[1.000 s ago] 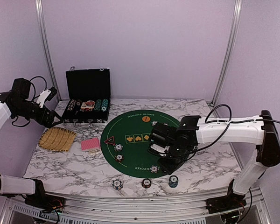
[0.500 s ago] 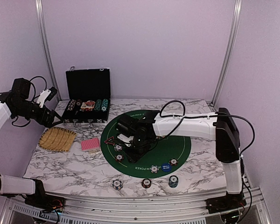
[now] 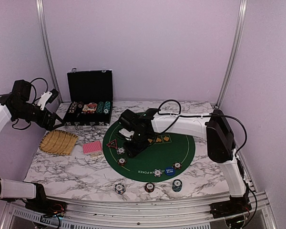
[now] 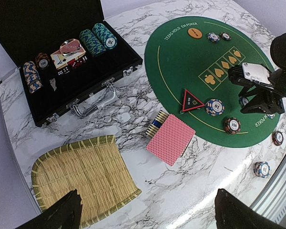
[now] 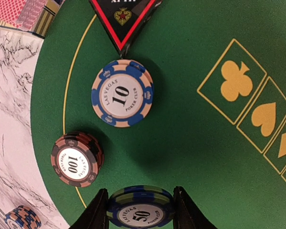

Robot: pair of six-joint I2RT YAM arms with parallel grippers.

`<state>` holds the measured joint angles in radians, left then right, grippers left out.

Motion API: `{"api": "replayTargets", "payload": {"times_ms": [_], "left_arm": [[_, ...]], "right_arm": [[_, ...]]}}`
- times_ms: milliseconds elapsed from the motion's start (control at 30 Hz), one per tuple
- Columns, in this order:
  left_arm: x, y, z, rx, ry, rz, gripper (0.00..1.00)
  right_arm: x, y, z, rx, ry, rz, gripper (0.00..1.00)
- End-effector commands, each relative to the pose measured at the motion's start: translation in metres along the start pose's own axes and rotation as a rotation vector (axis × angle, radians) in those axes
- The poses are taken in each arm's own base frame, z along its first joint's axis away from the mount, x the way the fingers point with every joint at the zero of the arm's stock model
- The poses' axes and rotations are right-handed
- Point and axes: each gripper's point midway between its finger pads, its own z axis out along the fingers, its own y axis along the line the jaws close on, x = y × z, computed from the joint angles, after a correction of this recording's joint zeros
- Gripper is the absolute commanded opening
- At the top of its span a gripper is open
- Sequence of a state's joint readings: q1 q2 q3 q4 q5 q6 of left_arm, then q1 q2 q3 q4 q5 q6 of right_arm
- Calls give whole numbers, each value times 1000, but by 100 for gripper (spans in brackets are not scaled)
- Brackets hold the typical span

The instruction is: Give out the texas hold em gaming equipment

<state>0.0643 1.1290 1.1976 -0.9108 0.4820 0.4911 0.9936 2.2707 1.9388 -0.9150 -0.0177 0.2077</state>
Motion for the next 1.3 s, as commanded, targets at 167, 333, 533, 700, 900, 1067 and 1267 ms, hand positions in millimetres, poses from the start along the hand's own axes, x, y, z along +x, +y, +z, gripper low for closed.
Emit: {"api": "replayTargets", "payload": {"times_ms": [167, 333, 533, 700, 900, 1067, 1267], "left_arm": [[2, -4, -1, 16, 10, 5, 99], [3, -4, -1, 16, 12, 4, 99], [4, -4, -1, 14, 13, 3, 99], [4, -4, 0, 15, 15, 4, 99], [4, -4, -1, 11, 13, 8, 99], [3, -4, -3, 7, 9, 6, 99], [3, -4, -5, -2, 4, 12, 99]], "right_arm": [[-18, 8, 17, -57, -28, -5, 21], [-18, 0, 21, -50, -25, 14, 21], [-15, -2, 27, -54, -13, 18, 21], [-14, -1, 30, -63, -9, 19, 27], [-17, -5, 27, -58, -15, 27, 53], [-27, -9, 12, -43, -44, 27, 59], [-21, -13, -19, -21, -58, 30, 58]]}}
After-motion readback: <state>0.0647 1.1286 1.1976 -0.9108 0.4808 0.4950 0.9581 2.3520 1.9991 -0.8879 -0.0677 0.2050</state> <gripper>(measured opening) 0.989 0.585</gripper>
